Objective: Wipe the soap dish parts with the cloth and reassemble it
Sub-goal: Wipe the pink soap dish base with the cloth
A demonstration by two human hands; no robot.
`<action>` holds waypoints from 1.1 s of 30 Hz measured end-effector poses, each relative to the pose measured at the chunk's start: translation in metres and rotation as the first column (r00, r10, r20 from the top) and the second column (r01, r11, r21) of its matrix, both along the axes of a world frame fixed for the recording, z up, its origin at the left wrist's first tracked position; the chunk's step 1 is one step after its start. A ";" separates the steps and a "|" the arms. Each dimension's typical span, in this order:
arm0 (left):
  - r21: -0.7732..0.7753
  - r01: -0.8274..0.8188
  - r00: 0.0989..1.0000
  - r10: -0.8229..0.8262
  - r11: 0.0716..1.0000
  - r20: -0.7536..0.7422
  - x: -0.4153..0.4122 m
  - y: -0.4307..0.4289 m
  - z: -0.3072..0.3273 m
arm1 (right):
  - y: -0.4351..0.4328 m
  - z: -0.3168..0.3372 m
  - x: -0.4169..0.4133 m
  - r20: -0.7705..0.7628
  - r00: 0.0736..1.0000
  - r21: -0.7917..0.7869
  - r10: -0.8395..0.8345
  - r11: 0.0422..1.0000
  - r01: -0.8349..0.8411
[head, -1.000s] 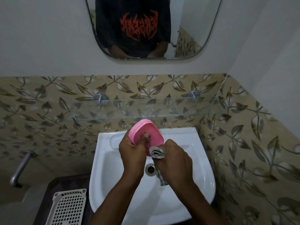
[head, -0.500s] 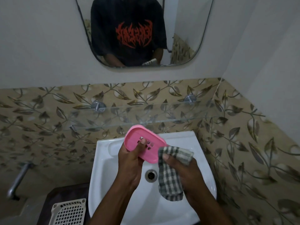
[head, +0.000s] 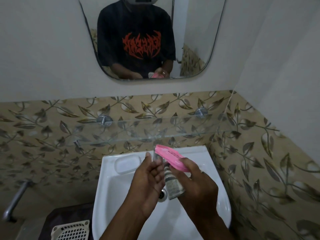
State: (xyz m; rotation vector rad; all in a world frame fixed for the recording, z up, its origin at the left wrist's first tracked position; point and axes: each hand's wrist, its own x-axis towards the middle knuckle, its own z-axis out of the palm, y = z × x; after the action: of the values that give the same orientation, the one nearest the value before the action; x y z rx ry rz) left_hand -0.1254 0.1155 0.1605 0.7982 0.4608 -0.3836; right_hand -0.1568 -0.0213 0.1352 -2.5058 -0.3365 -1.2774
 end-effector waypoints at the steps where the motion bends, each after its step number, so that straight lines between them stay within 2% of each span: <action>1: -0.037 0.041 0.999 -0.041 0.998 0.007 0.000 0.000 0.003 | 0.000 -0.002 0.000 0.023 0.999 -0.038 0.025 0.999 -0.025; 4: -0.103 0.126 0.992 -0.128 0.987 -0.008 0.000 0.001 0.011 | 0.000 -0.007 -0.001 0.016 0.990 -0.136 0.141 0.981 -0.137; 6: -0.084 0.125 0.992 -0.127 0.989 -0.018 0.001 0.003 0.012 | 0.000 -0.010 -0.001 -0.028 0.979 -0.168 0.203 0.964 -0.205; 13: 0.192 -0.038 0.994 0.018 0.981 0.104 0.007 0.007 -0.005 | -0.010 -0.009 -0.012 -0.227 0.908 -0.112 0.351 0.917 -0.383; 15: 0.279 -0.070 0.987 0.025 0.958 0.159 0.008 0.010 -0.010 | -0.015 -0.005 -0.020 -0.238 0.919 0.050 0.313 0.949 -0.310; 17: 0.377 -0.077 0.977 -0.007 0.923 0.215 0.007 0.011 -0.015 | -0.018 0.003 -0.020 -0.257 0.923 0.331 0.286 0.923 -0.194; 21: 0.558 -0.081 0.952 -0.102 0.826 0.289 0.000 0.006 -0.022 | -0.015 0.031 0.008 -0.274 0.927 0.482 0.254 0.871 -0.096; 23: 0.615 -0.090 0.940 -0.138 0.783 0.312 -0.004 0.001 -0.022 | -0.008 0.040 0.022 -0.362 0.915 0.441 0.175 0.898 0.003; 25: 0.655 -0.082 0.930 -0.178 0.752 0.320 -0.007 -0.004 -0.023 | 0.000 0.041 0.030 -0.429 0.900 0.324 0.076 0.943 0.075; 31: 0.651 -0.083 0.921 -0.192 0.754 0.339 -0.007 0.002 -0.024 | 0.015 0.035 0.027 -0.468 0.873 0.176 0.139 0.982 -0.062; 33: 0.642 -0.071 0.917 -0.203 0.763 0.343 -0.010 0.004 -0.026 | 0.005 0.035 0.031 -0.507 0.853 0.203 0.124 0.979 -0.022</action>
State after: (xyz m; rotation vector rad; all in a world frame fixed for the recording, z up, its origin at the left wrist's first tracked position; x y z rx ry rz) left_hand -0.1350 0.1194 0.1345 1.5437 0.1681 -0.1067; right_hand -0.1255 -0.0162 0.1698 -2.5156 -0.1663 -0.5301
